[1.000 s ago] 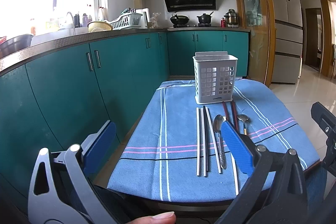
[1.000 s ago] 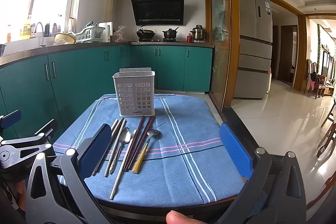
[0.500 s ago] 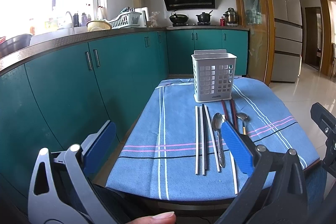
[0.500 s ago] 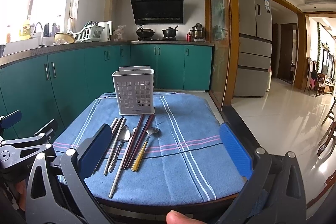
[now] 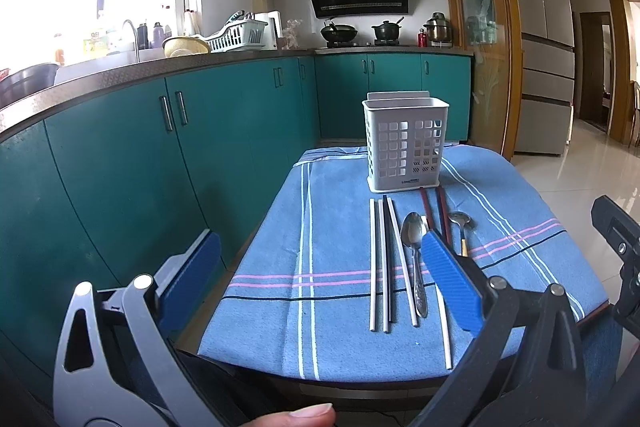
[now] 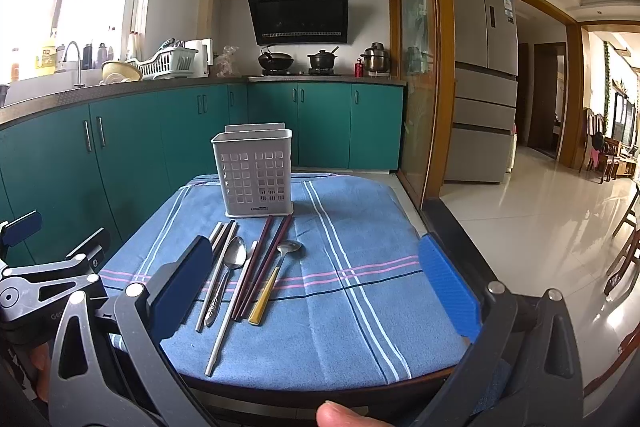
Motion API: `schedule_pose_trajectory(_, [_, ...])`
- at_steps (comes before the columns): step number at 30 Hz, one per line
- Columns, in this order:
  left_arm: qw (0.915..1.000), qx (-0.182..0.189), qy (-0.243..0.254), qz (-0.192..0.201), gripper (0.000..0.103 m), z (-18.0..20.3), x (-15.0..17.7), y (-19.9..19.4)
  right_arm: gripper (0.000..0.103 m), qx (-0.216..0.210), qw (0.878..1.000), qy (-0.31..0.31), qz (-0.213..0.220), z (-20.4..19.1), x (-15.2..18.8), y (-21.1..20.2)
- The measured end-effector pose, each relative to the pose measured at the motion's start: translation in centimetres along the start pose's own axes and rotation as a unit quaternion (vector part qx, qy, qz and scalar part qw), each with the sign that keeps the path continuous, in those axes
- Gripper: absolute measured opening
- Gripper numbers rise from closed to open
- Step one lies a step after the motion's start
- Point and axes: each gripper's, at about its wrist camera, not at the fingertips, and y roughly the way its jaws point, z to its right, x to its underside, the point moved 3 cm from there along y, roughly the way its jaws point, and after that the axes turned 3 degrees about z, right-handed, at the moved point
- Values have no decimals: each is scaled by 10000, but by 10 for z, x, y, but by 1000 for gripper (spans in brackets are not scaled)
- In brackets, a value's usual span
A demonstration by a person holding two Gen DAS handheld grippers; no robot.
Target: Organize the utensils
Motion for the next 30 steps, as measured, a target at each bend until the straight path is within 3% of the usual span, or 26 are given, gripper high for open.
schedule_pose_trajectory(8, [9999,36,-11,-113,99,-1,2,9,100,132,9998,-133,-107,0,5,8])
schedule_pose_trajectory(12, [9989,166,-138,-412,99,-6,7,26,100,109,9970,-334,-683,10,16,35])
schedule_pose_trajectory(20, [9964,141,-335,-761,99,-14,20,56,99,164,9939,-266,-1055,24,32,59])
schedule_pose_trajectory(30, [9973,214,-186,-676,99,-3,22,61,99,84,9976,-248,-647,16,22,56])
